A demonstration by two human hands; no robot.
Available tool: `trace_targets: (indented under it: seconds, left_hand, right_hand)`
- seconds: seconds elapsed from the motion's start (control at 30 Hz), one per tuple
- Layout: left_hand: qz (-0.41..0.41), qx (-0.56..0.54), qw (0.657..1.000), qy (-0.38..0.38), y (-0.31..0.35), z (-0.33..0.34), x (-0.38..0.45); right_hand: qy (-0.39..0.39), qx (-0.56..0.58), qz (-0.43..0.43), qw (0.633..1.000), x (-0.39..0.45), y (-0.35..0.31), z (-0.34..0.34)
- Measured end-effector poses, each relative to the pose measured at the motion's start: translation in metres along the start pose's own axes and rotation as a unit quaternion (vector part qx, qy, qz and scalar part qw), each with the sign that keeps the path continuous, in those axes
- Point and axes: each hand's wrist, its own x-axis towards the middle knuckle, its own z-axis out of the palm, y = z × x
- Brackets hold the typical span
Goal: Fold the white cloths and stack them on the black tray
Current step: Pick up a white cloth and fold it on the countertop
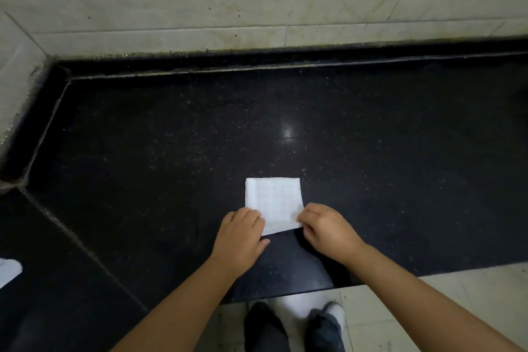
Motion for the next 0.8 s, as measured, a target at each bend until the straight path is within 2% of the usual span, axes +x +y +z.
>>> trace_targets:
  seconds: [0.17, 0.33, 0.53, 0.6, 0.8]
  left_hand:
    - [0.034, 0.047, 0.997, 0.042, 0.027, -0.011, 0.018]
    - [0.137, 0.073, 0.985, 0.070, 0.105, -0.047, 0.061]
    - [0.255, 0.158, 0.953, 0.045, 0.280, -0.074, 0.126]
    - [0.265, 0.152, 0.952, -0.001, 0.344, -0.078, 0.145]
    - [0.304, 0.068, 0.950, 0.004, 0.504, -0.094, 0.192]
  right_hand:
    - [0.043, 0.131, 0.079, 0.987, -0.030, 0.014, -0.036]
    - [0.137, 0.169, 0.144, 0.965, -0.103, 0.069, -0.079]
    - [0.205, 0.098, 0.240, 0.944, -0.233, 0.161, -0.133]
    - [0.220, 0.063, 0.278, 0.933, -0.281, 0.195, -0.150]
    - [0.259, 0.018, 0.349, 0.900, -0.407, 0.280, -0.215]
